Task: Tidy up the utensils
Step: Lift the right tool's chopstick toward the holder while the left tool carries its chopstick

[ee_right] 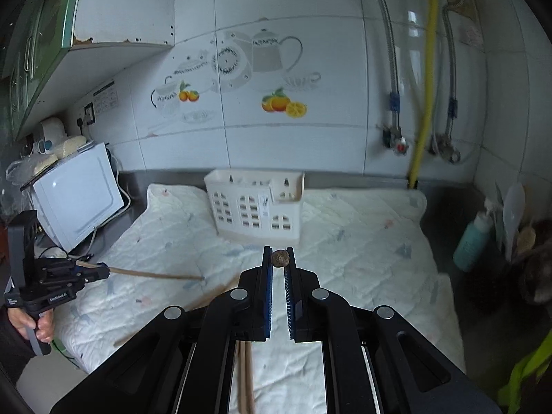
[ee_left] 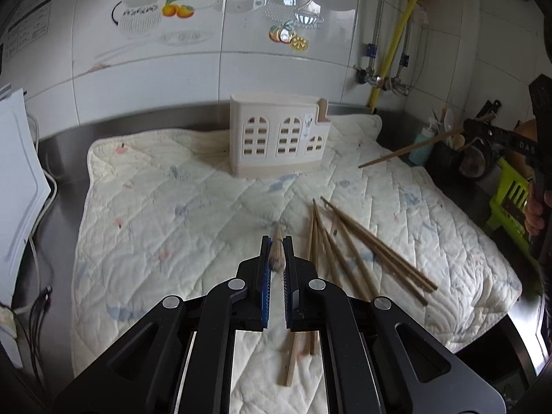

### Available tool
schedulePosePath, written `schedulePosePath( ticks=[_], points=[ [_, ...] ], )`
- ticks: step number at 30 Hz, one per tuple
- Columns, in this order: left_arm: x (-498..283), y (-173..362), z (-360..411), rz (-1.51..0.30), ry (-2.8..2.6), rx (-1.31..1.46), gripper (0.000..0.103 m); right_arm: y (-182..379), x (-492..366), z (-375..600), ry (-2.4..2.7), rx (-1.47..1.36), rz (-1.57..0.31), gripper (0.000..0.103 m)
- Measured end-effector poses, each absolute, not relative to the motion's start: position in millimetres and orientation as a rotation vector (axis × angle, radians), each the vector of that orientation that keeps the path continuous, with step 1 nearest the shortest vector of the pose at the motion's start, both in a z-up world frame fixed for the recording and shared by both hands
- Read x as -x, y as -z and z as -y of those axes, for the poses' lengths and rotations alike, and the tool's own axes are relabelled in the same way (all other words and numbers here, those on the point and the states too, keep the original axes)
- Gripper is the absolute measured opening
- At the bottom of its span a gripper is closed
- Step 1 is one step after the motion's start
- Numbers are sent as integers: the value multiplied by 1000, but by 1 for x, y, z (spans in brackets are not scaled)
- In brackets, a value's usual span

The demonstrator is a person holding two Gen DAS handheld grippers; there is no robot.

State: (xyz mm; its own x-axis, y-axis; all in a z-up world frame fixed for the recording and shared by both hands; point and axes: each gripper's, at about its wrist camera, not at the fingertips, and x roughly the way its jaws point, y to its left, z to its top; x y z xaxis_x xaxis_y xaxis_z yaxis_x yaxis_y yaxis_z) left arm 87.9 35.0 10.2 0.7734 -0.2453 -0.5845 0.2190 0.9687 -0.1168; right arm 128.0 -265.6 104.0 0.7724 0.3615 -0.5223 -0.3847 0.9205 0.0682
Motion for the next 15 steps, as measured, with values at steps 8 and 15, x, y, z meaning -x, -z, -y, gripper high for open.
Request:
schedulePosePath(
  ticks=[8, 15],
  points=[
    [-117, -47, -24, -587, 256, -5, 5, -151, -193, 247, -419, 66, -533, 6],
    [-139, -64, -18, -560, 258, -38, 5, -156, -256, 217, -429, 129, -625, 7]
  ],
)
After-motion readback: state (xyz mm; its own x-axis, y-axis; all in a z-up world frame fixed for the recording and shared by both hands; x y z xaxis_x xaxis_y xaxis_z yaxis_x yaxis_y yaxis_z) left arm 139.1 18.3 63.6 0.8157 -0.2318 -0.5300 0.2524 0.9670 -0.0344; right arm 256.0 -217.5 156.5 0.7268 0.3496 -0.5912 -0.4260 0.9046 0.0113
